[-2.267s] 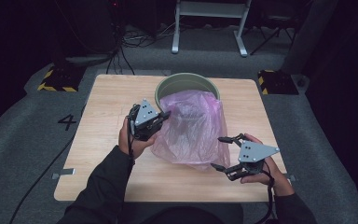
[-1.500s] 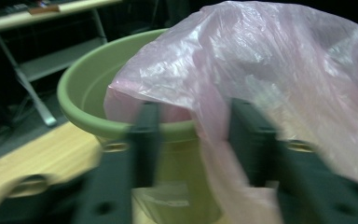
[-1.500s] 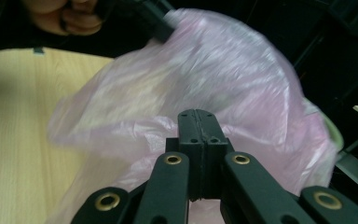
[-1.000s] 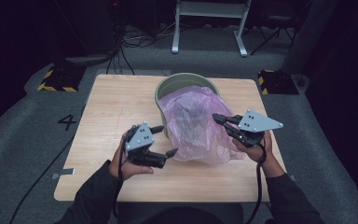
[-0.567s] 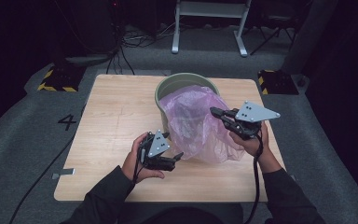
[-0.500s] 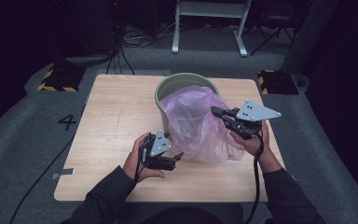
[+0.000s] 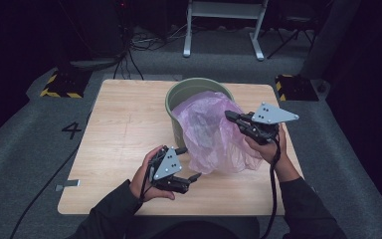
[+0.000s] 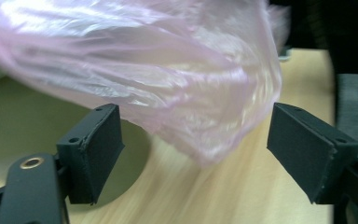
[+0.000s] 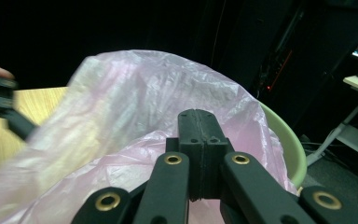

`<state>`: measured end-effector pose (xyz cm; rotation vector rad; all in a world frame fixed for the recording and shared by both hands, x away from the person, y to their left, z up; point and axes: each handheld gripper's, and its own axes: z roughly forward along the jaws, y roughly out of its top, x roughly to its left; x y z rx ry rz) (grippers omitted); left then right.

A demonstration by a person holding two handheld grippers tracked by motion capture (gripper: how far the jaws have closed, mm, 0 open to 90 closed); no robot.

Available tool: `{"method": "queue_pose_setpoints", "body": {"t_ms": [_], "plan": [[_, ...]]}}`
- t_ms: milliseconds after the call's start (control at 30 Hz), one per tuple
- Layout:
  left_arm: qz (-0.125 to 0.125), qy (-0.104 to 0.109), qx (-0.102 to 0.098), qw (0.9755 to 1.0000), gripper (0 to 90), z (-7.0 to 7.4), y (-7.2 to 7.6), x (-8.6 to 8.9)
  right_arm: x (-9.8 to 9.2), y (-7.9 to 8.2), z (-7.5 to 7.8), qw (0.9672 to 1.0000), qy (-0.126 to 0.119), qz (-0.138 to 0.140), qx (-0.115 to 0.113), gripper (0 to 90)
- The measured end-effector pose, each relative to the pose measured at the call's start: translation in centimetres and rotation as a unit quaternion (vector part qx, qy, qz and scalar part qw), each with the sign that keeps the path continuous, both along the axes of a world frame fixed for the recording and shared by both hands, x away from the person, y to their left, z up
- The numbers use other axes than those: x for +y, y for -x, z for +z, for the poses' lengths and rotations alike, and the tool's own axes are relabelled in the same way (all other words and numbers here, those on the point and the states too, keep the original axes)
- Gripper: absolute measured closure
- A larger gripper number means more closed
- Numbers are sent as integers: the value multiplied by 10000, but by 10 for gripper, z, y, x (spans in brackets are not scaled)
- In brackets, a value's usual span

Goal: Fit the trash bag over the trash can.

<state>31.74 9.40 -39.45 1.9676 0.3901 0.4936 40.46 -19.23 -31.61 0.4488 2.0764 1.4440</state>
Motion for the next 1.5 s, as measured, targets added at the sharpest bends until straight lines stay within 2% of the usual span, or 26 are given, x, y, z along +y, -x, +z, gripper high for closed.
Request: {"method": "queue_pose_setpoints", "body": {"t_ms": [167,233,267,300,400,433,533,567,633,667,700,833,867,900,933,967,1000,1033,1067,1133,1267,1300,1333,1367,1400,1500], "plan": [[-223,-280,-201,9992,161,2,12,-24,2,0,0,10000,69,-9,-10,900],[-25,-484,-405,9980,163,0,11,-35,3,0,0,10000,82,10,-1,900],[-19,-494,-384,9980,169,-1,8,-39,4,1,0,9999,116,5,2,900],[268,-520,-431,9974,193,0,3,-43,4,1,0,9999,117,-2,8,900],[360,-535,-436,9970,359,1,-2,-41,4,1,0,9999,111,11,14,900],[586,-489,-522,9957,413,2,-7,-38,2,0,1,9999,81,34,53,900],[645,-331,-504,9961,624,3,-13,-31,0,0,1,10000,46,31,82,900],[695,-324,-598,9953,686,5,-16,-24,-1,0,1,9999,42,39,95,900],[736,-194,-607,9952,785,7,-19,-17,-2,-1,0,9998,84,108,135,900],[736,-194,-607,9952,829,7,-19,-17,-2,-1,0,9998,84,108,135,900],[660,-26,-562,9962,848,9,-21,-10,-3,-1,-1,9998,97,102,146,900],[657,-26,-648,9957,897,11,-22,-5,-5,-2,-4,9997,137,87,190,900],[648,-34,-645,9958,897,12,-23,-4,-6,-2,-4,9997,143,78,193,880],[690,-55,-673,9953,899,12,-24,-3,-9,-2,-5,9996,113,68,233,783],[731,-76,-670,9950,899,13,-25,-2,-9,-2,-5,9996,113,68,233,783],[751,-46,-622,9952,899,14,-26,-1,-11,-1,-5,9996,110,84,245,723],[773,-22,-597,9952,899,14,-27,0,-14,1,-6,9991,131,257,319,581],[833,-32,-597,9947,899,16,-29,1,-14,3,-6,9986,188,354,335,510],[833,-32,-597,9947,899,16,-29,1,-14,3,-6,9986,188,354,335,510],[873,-20,-573,9945,899,18,-30,3,-15,12,-7,9971,358,591,307,356],[904,41,-506,9946,900,18,-31,4,-16,24,-11,9942,559,863,308,270],[937,30,-485,9944,900,19,-32,6,-15,34,-15,9918,813,960,202,221],[937,30,-485,9944,900,19,-32,6,-15,34,-15,9918,813,960,202,221],[947,57,-456,9944,900,19,-32,7,-13,43,-21,9885,1156,977,68,206],[964,65,-445,9943,900,20,-33,8,-12,47,-25,9867,1301,971,27,206],[1005,166,-382,9941,900,22,-34,12,-11,52,-37,9847,1509,864,-65,211]]}}
